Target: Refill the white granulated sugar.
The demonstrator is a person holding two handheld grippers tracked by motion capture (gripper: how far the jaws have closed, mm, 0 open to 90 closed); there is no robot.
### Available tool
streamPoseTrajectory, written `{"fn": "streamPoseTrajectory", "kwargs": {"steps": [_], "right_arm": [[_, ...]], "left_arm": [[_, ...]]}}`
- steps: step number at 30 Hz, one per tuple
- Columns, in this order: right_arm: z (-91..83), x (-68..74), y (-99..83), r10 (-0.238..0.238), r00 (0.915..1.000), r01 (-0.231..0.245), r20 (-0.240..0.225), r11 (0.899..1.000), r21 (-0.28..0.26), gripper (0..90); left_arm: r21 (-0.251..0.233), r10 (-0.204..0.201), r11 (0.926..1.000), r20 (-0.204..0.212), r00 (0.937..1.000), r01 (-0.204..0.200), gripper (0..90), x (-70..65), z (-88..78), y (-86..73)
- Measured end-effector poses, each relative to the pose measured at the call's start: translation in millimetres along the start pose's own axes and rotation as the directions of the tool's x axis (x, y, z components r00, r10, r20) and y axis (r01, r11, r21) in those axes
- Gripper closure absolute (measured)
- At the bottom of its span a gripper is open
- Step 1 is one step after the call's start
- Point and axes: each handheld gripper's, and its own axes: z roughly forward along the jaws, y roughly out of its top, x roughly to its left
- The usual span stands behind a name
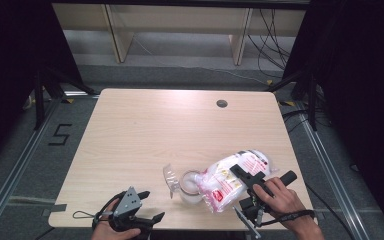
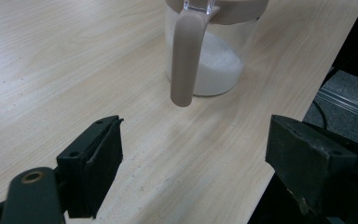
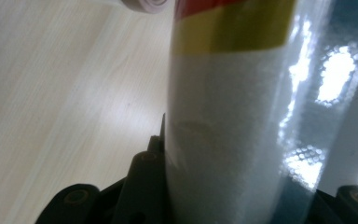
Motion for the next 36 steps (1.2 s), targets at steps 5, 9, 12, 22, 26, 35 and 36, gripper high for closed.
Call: {"fn": "streamPoseTrajectory", "kwargs": {"steps": [5,9,12,22,26,35,36], "right_arm": [[1.2,-1.7,-5.3,0.093,0.9956,-0.093,0.007,0.995,-0.044,74.2],[1.7,0.5,-10.9,0.19,0.9817,-0.189,0.006,0.979,-0.076,74.2],[3.8,1.7,-15.8,0.25,0.9682,-0.249,-0.001,0.963,-0.098,74.2],[10.2,18.1,-31.5,0.52,0.8521,-0.523,-0.058,0.842,-0.13,74.8],[13.2,21.8,-38.6,0.598,0.7979,-0.602,-0.075,0.784,-0.15,75.2],[19.5,35.3,-49.6,0.779,0.6098,-0.791,-0.147,0.587,-0.173,76.1],[20.1,36.2,-51.3,0.788,0.5991,-0.799,-0.142,0.575,-0.177,76.3]], "left_arm": [[0.001,0.001,1.0,-0.001,1.0,-0.001,18.2,0.0,0.0,0.0],[0.001,0.006,1.0,-0.002,1.0,-0.006,18.3,-0.8,1.2,-0.3],[0.002,0.006,1.0,0.0,1.0,-0.006,18.2,-0.4,0.6,0.0],[0.004,0.005,1.0,0.001,1.0,-0.005,18.3,-0.1,-0.4,0.4],[-0.005,0.001,1.0,0.002,1.0,-0.001,18.4,0.1,0.4,0.2],[-0.004,0.003,1.0,0.001,1.0,-0.003,18.5,-1.0,-0.1,0.5],[0.019,0.028,0.9994,-0.007,0.9996,-0.028,18.5,0.7,-1.2,0.7]]}}
